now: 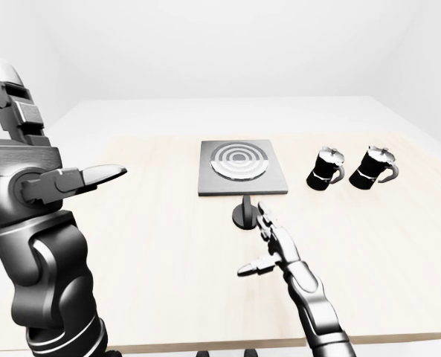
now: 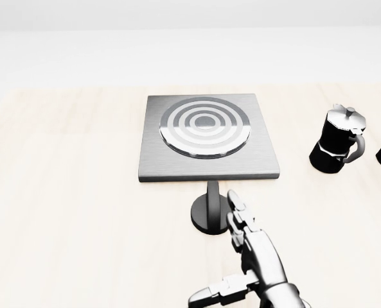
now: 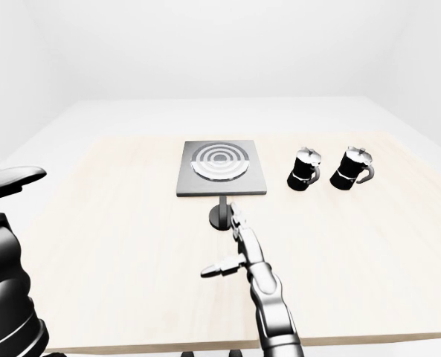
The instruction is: Turn off the stove.
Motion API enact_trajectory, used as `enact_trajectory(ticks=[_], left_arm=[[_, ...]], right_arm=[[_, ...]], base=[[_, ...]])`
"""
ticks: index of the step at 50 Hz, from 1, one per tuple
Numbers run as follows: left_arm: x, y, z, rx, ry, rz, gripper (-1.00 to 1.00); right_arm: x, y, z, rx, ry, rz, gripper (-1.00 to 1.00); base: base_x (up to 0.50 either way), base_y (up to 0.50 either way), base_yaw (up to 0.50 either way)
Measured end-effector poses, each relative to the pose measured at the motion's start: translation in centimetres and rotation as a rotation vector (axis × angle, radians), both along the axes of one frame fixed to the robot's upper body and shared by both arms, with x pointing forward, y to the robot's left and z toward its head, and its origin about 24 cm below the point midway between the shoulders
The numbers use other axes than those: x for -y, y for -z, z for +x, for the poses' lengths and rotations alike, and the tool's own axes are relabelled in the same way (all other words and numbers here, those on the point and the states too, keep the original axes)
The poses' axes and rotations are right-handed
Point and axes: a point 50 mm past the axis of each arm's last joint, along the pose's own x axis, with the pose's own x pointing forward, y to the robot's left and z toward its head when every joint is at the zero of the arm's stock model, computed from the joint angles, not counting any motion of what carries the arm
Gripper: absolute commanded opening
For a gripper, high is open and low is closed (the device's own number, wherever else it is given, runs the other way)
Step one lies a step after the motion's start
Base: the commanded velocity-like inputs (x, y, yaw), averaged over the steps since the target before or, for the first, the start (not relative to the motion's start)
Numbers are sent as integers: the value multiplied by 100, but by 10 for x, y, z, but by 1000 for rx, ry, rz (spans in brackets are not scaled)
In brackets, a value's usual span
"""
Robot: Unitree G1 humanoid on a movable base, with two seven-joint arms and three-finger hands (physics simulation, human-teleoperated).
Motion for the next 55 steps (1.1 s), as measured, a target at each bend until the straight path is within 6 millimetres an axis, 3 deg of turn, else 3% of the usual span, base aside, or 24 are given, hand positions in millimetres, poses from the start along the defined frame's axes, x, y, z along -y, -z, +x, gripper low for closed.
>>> enact_trajectory(ticks=[55], left_arm=[[-2, 1, 0, -5, -4, -3, 100]], right_arm=[[-1, 2, 19, 14, -19, -20, 100]], base=[[0, 0, 0]])
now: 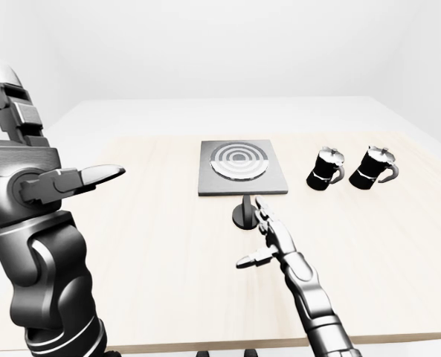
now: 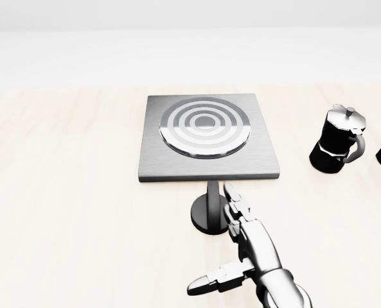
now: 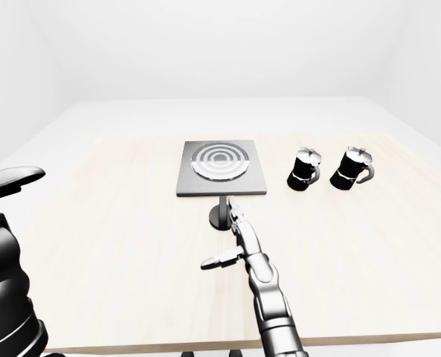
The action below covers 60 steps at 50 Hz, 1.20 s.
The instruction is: Turn off the stove.
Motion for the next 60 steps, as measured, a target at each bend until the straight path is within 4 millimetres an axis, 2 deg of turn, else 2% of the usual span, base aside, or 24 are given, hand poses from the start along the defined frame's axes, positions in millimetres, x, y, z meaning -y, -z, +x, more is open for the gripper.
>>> enact_trajectory(ticks=[60], left_arm=[[-3, 0, 1, -5, -10, -1, 100]], right_arm=[[-2, -1, 10, 8, -17, -34, 100]], base=[[0, 0, 0]])
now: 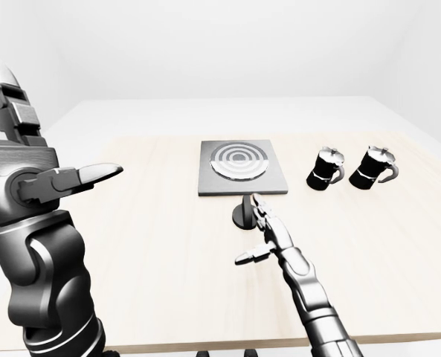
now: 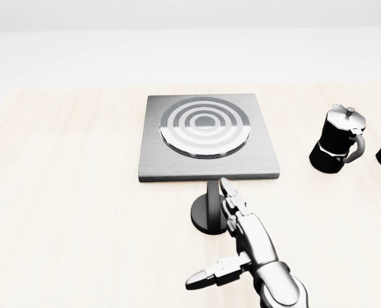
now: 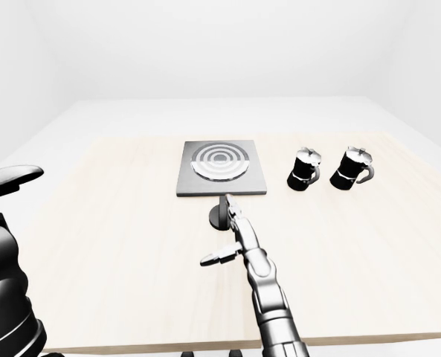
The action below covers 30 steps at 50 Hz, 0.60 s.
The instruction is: Turn off the stove.
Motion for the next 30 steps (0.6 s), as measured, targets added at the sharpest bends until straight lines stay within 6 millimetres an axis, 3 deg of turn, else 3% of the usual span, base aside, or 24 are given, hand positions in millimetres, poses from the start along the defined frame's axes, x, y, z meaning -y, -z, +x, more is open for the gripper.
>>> enact_trajectory(ticks=[30], left_arm=[[-2, 2, 1, -10, -7, 0, 100]], right_arm=[[-3, -1, 1, 3, 4, -43, 100]], base=[[0, 0, 0]])
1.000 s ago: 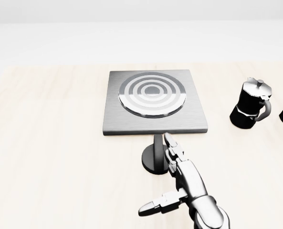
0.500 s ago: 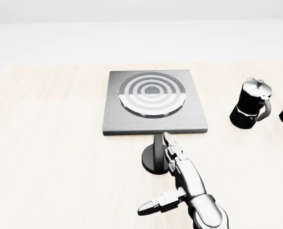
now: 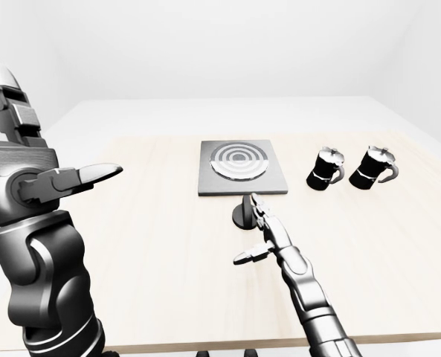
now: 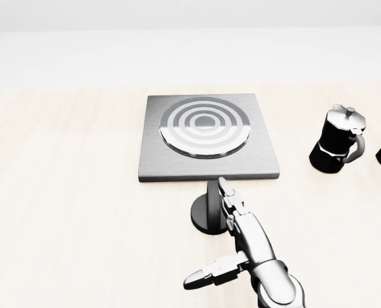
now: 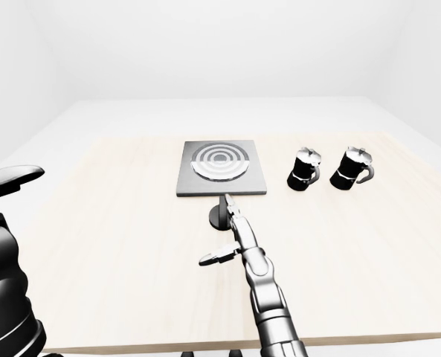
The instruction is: Turn off the stove.
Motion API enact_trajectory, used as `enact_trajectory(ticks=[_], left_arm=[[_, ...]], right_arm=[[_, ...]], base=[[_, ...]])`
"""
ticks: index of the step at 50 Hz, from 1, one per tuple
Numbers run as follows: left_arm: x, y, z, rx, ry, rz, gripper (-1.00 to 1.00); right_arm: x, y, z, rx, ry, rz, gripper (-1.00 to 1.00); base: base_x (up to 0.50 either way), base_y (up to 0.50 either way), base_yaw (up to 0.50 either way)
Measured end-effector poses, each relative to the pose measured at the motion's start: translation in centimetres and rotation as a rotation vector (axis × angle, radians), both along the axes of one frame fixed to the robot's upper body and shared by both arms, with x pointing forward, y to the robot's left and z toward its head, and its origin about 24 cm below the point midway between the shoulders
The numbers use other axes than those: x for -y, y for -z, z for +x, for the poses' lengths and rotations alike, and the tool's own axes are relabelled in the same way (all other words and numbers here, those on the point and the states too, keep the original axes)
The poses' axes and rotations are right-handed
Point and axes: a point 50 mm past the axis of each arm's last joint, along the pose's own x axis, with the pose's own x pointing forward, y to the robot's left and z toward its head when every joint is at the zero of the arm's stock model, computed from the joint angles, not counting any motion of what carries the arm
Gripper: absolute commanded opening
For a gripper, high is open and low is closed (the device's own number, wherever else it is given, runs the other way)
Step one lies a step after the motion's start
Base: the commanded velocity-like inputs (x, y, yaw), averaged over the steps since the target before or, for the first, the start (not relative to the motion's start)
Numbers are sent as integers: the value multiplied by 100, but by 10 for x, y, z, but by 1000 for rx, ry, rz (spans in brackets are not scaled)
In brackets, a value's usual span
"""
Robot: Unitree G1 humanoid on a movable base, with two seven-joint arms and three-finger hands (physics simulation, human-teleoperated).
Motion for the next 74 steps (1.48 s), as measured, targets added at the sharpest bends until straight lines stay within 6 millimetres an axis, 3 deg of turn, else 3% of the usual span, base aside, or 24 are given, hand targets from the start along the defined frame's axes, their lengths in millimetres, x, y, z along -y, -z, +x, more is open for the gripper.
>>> enact_trajectory(ticks=[28, 39, 47, 57, 64, 74], left_arm=[[-1, -1, -1, 4, -3, -4, 100], [-2, -1, -1, 5, -4, -8, 100], [-2, -1, -1, 5, -6, -11, 100], [-5, -2, -1, 5, -14, -18, 100], [-10, 0, -2, -3, -27, -28, 100], [-14, 0, -1, -11, -40, -39, 100]], right_arm=[[-4, -1, -3, -9, 5, 4, 100], [-18, -3, -12, -14, -44, 7, 100], [-45, -14, -17, 25, -160, 54, 100], [-64, -26, -13, 64, -249, 72, 100], [-74, -43, 4, 115, -296, 67, 100], [-103, -81, 25, 218, -400, 86, 100]], base=[[0, 0, 0], [0, 0, 0], [0, 0, 0], [0, 0, 0], [0, 0, 0], [0, 0, 0]])
